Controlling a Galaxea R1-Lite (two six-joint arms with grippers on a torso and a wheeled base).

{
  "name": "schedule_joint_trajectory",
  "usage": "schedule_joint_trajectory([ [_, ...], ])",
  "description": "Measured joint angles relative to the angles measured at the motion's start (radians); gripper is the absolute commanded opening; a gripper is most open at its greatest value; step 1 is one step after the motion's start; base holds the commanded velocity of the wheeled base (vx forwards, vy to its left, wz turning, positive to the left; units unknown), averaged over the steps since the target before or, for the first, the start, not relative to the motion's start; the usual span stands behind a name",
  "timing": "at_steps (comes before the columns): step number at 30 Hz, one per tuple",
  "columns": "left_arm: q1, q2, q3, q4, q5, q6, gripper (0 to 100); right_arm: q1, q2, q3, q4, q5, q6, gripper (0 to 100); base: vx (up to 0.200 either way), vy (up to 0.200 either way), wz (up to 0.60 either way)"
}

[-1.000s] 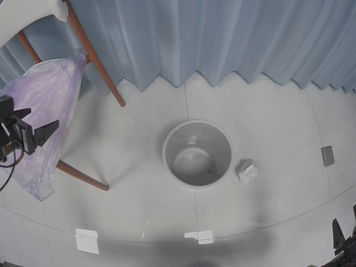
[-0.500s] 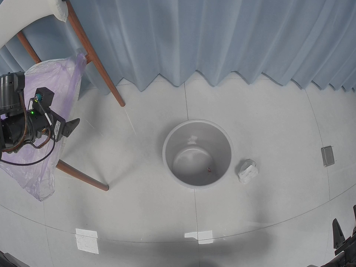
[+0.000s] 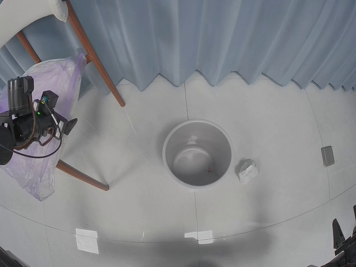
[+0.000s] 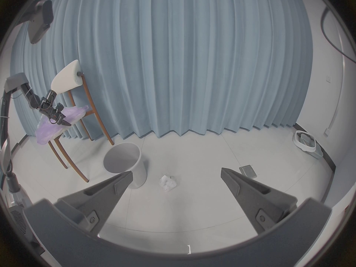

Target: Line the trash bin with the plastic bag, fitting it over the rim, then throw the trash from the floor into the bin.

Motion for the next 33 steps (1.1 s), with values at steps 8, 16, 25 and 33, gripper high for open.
schedule_joint_trajectory([
  [8, 0.011, 0.003, 0.001, 0.000, -0.012, -0.003, 0, 0.000, 0.000, 0.000, 0.000, 0.000, 0.000, 100, 0.000, 0.000, 0.00],
  [16, 0.005, -0.038, 0.003, 0.011, -0.015, -0.039, 0, 0.000, 0.000, 0.000, 0.000, 0.000, 0.000, 100, 0.000, 0.000, 0.00],
  [25, -0.005, -0.148, 0.005, 0.063, -0.148, -0.238, 0, 0.000, 0.000, 0.000, 0.000, 0.000, -0.001, 100, 0.000, 0.000, 0.00],
  [33, -0.035, -0.238, 0.000, 0.095, -0.274, -0.484, 0, 0.000, 0.000, 0.000, 0.000, 0.000, -0.003, 100, 0.000, 0.000, 0.00],
])
